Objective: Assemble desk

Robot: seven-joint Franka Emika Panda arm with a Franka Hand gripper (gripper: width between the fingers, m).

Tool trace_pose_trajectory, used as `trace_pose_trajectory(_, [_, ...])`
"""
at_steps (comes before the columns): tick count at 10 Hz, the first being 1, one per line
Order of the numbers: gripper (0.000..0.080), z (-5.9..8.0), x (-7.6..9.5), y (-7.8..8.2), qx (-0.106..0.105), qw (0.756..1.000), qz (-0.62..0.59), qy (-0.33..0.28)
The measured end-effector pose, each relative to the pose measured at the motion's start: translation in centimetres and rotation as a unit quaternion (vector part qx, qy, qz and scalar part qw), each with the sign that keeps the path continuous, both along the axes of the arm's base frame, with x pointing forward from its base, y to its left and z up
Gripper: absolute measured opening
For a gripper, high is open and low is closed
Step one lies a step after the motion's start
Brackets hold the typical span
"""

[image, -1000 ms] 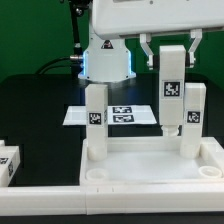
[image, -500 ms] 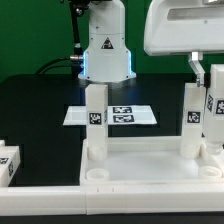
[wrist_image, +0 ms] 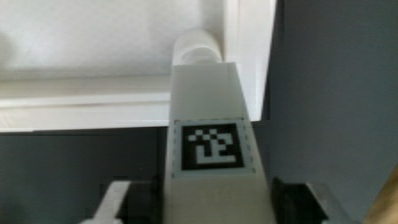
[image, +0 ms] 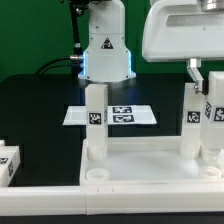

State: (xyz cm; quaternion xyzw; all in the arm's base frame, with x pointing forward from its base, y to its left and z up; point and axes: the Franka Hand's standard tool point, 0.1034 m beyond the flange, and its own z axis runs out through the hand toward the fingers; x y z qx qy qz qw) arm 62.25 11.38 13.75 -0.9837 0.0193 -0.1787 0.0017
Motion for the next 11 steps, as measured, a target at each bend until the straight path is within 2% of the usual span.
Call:
trace_pose_trajectory(2, [0.0284, -1.0, -0.3, 0.1, 0.0, 1.0, -0.003, 0.007])
trace_pose_trajectory(5, [0.0284, -1.2, 0.0, 0.4, 0.001, 1.0, -0.002, -0.002])
trace_pose_trajectory(8, [0.0284, -2.4, -0.2, 0.3, -0.003, 1.0, -0.001, 0.003])
trace_pose_trajectory(11, [0.0284, -2.5, -0.2, 0.3, -0.003, 1.0, 0.0, -0.008])
